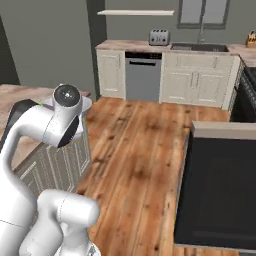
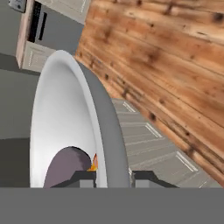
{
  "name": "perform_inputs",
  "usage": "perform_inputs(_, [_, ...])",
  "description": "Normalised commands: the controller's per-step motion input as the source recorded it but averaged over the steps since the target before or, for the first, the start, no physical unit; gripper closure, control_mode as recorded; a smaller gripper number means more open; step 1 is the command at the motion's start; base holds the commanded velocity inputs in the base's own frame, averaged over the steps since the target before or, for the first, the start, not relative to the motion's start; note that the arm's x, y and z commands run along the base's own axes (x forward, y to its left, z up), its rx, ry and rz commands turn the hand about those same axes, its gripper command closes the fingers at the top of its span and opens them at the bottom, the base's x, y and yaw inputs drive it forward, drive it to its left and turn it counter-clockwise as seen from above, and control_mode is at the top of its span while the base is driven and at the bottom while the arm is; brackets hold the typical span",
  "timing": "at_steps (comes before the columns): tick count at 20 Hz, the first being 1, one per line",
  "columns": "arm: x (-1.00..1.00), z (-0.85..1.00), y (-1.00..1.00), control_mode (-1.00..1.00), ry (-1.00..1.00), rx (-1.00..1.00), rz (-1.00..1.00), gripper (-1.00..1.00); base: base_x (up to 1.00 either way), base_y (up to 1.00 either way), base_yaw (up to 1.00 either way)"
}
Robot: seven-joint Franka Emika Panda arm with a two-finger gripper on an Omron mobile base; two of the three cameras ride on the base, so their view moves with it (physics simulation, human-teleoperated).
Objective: The microwave is finished heating the shrimp and eggplant. Take the bowl containing the food and place it on the dining counter.
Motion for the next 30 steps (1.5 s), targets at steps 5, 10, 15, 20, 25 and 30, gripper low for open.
perform_inputs(5, [0.0,0.0,0.0,1.0,0.0,0.0,0.0,1.0,0.99,-0.5,0.55])
perform_inputs(10, [0.0,0.0,0.0,1.0,0.0,0.0,0.0,1.0,1.0,-0.46,0.45])
perform_inputs(15, [0.0,0.0,0.0,1.0,0.0,0.0,0.0,1.0,1.0,-0.47,0.33])
perform_inputs(20, [0.0,0.0,0.0,1.0,0.0,0.0,0.0,1.0,1.0,-0.9,0.29])
perform_inputs(25, [0.0,0.0,0.0,1.0,0.0,0.0,0.0,1.0,1.0,-0.75,0.32])
perform_inputs(30, [0.0,0.0,0.0,1.0,0.0,0.0,0.0,1.0,0.94,-0.49,0.65])
